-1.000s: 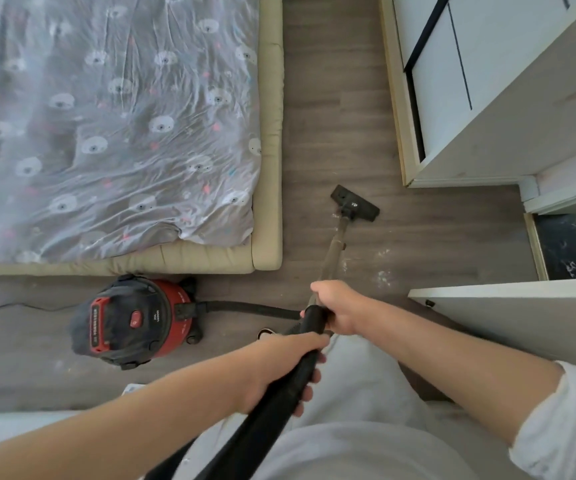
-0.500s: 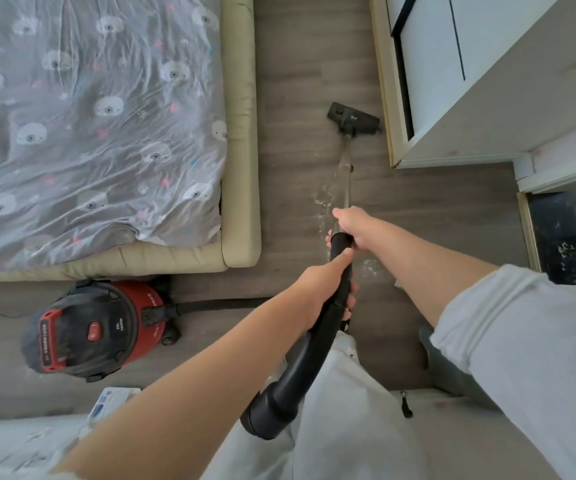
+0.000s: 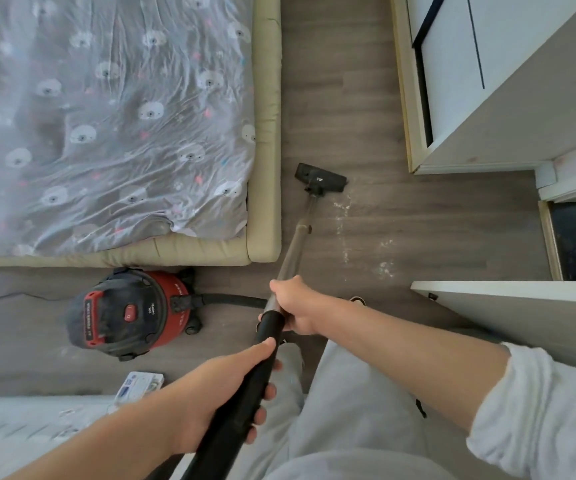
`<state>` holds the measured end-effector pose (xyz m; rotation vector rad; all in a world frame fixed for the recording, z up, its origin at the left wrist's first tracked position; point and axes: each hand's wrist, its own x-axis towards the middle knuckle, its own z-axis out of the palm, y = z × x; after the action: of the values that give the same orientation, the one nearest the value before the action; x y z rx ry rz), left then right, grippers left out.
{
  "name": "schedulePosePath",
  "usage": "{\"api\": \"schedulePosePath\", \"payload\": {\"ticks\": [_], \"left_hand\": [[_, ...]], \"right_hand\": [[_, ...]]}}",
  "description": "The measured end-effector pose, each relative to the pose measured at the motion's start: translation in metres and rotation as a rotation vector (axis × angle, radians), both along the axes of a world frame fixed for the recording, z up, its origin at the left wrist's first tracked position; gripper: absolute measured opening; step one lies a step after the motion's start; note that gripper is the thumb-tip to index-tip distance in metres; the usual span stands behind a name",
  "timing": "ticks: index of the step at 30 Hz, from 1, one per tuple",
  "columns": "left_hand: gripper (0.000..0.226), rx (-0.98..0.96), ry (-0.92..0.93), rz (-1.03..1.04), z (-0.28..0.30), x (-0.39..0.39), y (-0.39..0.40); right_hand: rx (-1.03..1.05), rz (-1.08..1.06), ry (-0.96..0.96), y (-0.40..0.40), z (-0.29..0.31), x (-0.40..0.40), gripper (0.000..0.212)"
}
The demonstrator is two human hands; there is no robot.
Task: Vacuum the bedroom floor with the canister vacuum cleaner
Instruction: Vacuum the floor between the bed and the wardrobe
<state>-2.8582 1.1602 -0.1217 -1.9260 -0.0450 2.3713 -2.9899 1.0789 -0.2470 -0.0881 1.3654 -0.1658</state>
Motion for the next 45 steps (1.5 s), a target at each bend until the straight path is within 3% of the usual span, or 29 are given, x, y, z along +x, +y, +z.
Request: {"api": "schedulePosePath", "payload": {"ticks": [6, 9, 12, 16, 20, 25, 30, 35, 45], "left_hand": [[0.029, -0.069, -0.074, 0.091, 0.007, -0.017, -0.001], [0.032, -0.131, -0.081, 0.17, -0.019, -0.047, -0.029], [0.04, -0.183, -0.054, 0.235, -0.045, -0.083, -0.066], [0.045, -0.229, -0.006, 0.272, -0.072, -0.119, -0.101], [0.046, -0.168, 0.02, 0.159, -0.075, -0.108, -0.097], [0.048, -0.057, -0.015, -0.055, -0.045, -0.054, -0.065], [0.044, -0.015, -0.002, -0.284, 0.002, -0.026, -0.026], [0.044, -0.058, 0.042, -0.496, 0.025, -0.036, -0.028], [0.041, -0.088, 0.147, -0.593, -0.022, -0.15, -0.072]], "right_hand": [[-0.033, 0.102, 0.06, -0.004, -0.007, 0.003, 0.052], [-0.099, 0.174, 0.136, -0.043, -0.026, -0.014, 0.051], [-0.174, 0.217, 0.185, -0.091, -0.036, -0.04, 0.03], [-0.224, 0.279, 0.269, -0.132, -0.055, -0.065, 0.024], [-0.218, 0.219, 0.231, -0.119, -0.057, -0.063, 0.037], [-0.179, -0.01, 0.091, -0.059, -0.033, -0.034, 0.055], [-0.055, -0.14, 0.036, 0.013, 0.004, -0.03, 0.052], [-0.001, -0.297, 0.011, 0.043, 0.024, -0.054, 0.02], [-0.013, -0.429, 0.17, 0.011, -0.014, -0.17, 0.022]]}}
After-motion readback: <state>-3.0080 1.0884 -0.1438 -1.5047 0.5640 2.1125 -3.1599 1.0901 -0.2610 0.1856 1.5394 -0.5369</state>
